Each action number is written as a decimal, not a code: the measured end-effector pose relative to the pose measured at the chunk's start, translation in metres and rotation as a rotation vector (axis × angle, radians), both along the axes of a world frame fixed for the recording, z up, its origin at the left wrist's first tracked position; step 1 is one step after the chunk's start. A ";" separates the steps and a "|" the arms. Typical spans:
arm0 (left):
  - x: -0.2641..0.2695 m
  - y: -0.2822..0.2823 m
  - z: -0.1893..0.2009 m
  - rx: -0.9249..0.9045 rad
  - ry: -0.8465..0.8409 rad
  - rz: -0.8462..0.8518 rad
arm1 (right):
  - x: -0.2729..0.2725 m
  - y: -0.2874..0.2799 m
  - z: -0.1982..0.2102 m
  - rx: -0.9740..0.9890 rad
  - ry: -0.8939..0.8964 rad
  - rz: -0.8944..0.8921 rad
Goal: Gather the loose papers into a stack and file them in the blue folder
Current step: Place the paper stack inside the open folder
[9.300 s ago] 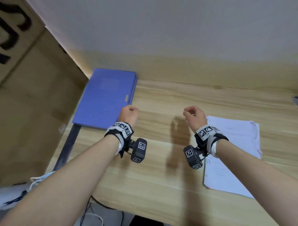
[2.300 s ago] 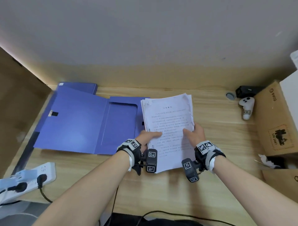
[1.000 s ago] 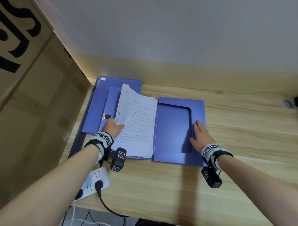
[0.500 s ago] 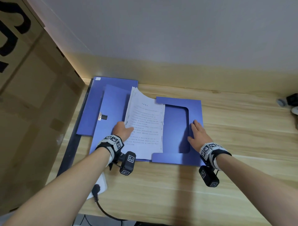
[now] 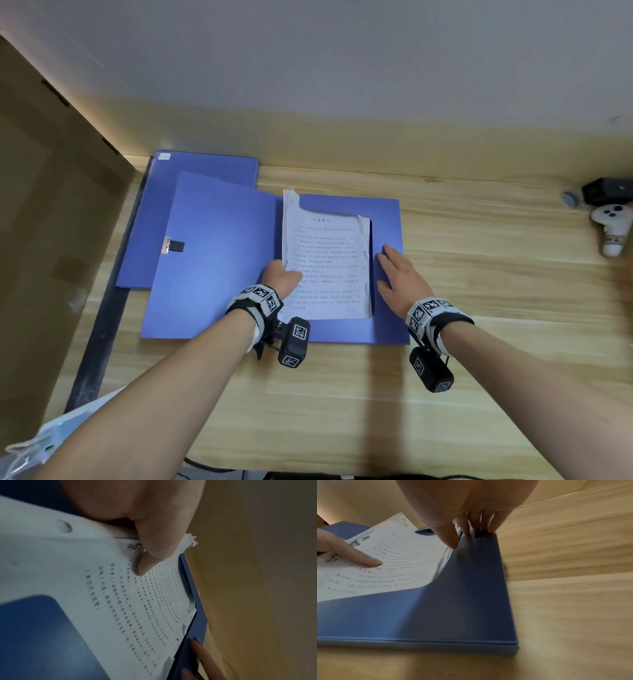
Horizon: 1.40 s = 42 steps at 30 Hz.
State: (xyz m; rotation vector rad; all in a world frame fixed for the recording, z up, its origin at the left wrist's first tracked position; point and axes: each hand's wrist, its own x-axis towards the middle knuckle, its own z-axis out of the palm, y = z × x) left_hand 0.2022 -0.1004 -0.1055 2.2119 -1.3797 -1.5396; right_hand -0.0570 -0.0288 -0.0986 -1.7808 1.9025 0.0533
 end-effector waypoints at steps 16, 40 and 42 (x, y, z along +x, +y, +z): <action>-0.004 -0.005 0.006 -0.099 0.110 0.284 | 0.002 -0.013 0.003 -0.121 0.235 0.406; -0.039 -0.019 -0.016 -0.040 0.056 0.027 | -0.017 -0.026 -0.001 -0.125 0.076 0.119; -0.040 -0.024 -0.013 -0.121 0.003 0.063 | -0.020 -0.026 -0.004 -0.114 0.064 0.066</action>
